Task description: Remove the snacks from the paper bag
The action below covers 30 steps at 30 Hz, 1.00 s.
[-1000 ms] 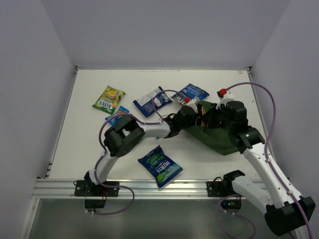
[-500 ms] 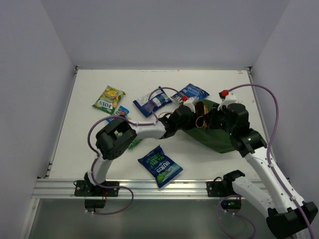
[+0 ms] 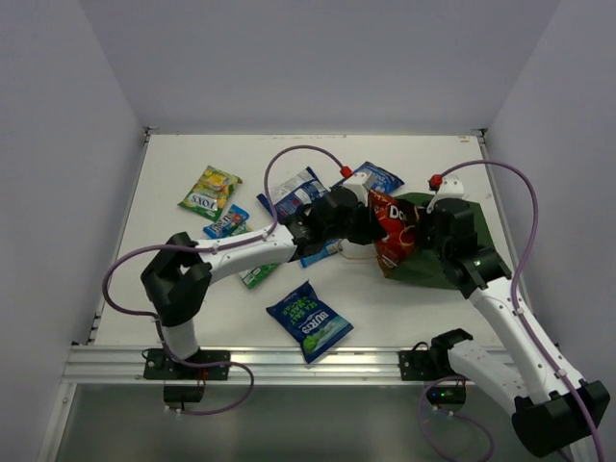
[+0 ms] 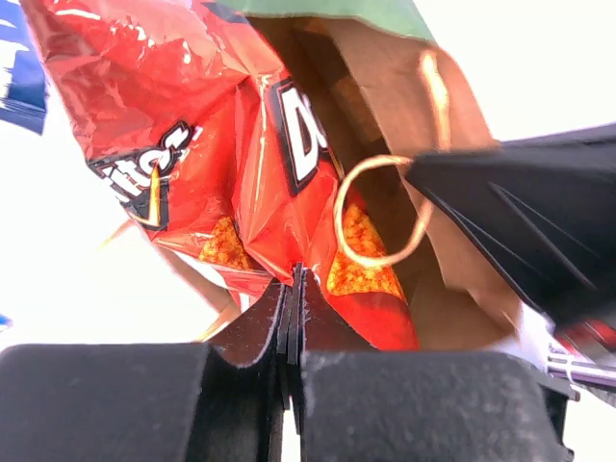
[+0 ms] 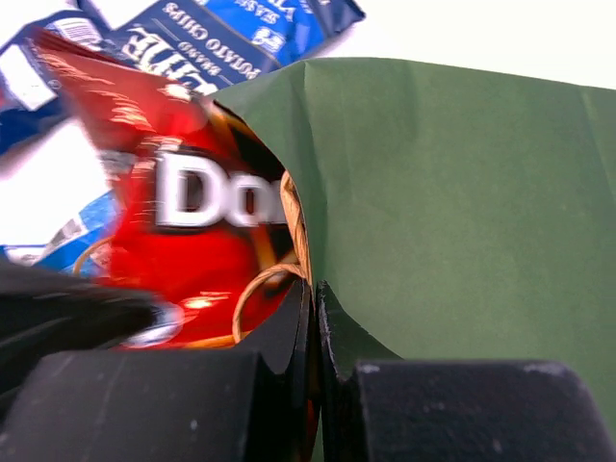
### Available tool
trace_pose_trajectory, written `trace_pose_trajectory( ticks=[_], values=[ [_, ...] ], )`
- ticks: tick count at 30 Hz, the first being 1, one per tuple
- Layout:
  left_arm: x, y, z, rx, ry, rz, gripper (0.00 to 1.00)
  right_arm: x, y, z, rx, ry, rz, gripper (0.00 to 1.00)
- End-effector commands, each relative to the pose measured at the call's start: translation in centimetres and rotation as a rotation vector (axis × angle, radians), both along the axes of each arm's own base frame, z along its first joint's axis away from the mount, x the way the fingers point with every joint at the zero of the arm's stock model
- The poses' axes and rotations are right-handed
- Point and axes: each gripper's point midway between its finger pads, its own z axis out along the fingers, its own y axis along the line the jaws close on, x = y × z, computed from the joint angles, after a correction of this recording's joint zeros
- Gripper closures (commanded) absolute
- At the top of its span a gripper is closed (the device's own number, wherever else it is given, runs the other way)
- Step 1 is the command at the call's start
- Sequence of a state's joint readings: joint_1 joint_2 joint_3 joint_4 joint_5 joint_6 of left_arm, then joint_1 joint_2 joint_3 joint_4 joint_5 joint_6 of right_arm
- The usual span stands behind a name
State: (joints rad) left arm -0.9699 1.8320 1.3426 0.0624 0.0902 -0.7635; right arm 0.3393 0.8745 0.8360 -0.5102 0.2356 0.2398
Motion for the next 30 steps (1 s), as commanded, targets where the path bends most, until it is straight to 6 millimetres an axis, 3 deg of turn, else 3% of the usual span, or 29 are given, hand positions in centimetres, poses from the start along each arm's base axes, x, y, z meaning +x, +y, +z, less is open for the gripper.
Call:
trace_pose_trajectory(
  ticks=[1,7,11,13,14,16,17,19,20,22,23,24,25,26,27,28,30],
  values=[
    [-0.2,2.5,4.7,-0.010,-0.100,0.014,1.00,0.1,-2.1,1.1,-0.065,-0.024,-0.070,1.00],
    [0.0,7.6,9.9,0.005,-0.181,0.080,1.00,0.1,-3.2,0.5,-0.085,0.002,-0.109,1.00],
    [1.5,13.1,13.9,-0.010,-0.225,0.178,1.00,0.1,-4.0,0.3,-0.064,0.008,-0.135,1.00],
    [2.6,15.5,14.7,0.005,-0.239,0.244,1.00,0.0,-3.9,0.4,-0.039,0.006,-0.125,1.00],
    [3.2,17.6,15.1,0.028,-0.249,0.292,1.00,0.0,-3.9,0.5,-0.029,0.003,-0.124,1.00],
    [4.3,20.5,14.9,0.082,-0.264,0.397,1.00,0.0,-3.4,1.4,-0.001,-0.019,-0.108,1.00],
    [5.2,23.2,14.8,0.114,-0.262,0.473,1.00,0.1,-2.8,2.1,0.023,-0.031,-0.083,1.00],
    [6.0,26.2,13.3,0.158,-0.229,0.539,1.00,0.0,-2.3,2.8,0.048,-0.046,-0.064,1.00],
    [6.8,29.6,12.7,0.183,-0.196,0.621,1.00,0.0,-1.9,3.2,0.063,-0.053,-0.043,1.00],
    [6.9,32.7,10.6,0.224,-0.146,0.688,1.00,-0.1,-1.6,4.3,0.078,-0.076,-0.026,1.00],
    [7.1,35.6,10.7,0.224,-0.145,0.769,1.00,-0.2,-1.4,4.6,0.083,-0.084,-0.017,1.00],
    [7.0,37.2,10.2,0.236,-0.137,0.813,1.00,-0.2,-1.1,5.1,0.091,-0.093,0.003,1.00],
    [6.7,38.9,8.8,0.265,-0.112,0.852,1.00,-0.3,-1.0,5.4,0.097,-0.103,0.010,1.00],
    [6.5,41.9,8.8,0.271,-0.110,0.938,1.00,-0.4,-0.9,5.6,0.102,-0.108,0.019,1.00],
    [6.3,43.4,8.4,0.280,-0.097,0.979,1.00,-0.6,-0.6,5.6,0.109,-0.106,0.034,1.00],
    [6.0,46.2,7.2,0.301,-0.067,1.056,1.00,-0.7,-0.4,5.5,0.114,-0.104,0.043,1.00],
    [5.3,48.8,7.0,0.317,-0.073,1.144,1.00,-1.0,-0.1,5.2,0.129,-0.096,0.059,1.00]
  ],
)
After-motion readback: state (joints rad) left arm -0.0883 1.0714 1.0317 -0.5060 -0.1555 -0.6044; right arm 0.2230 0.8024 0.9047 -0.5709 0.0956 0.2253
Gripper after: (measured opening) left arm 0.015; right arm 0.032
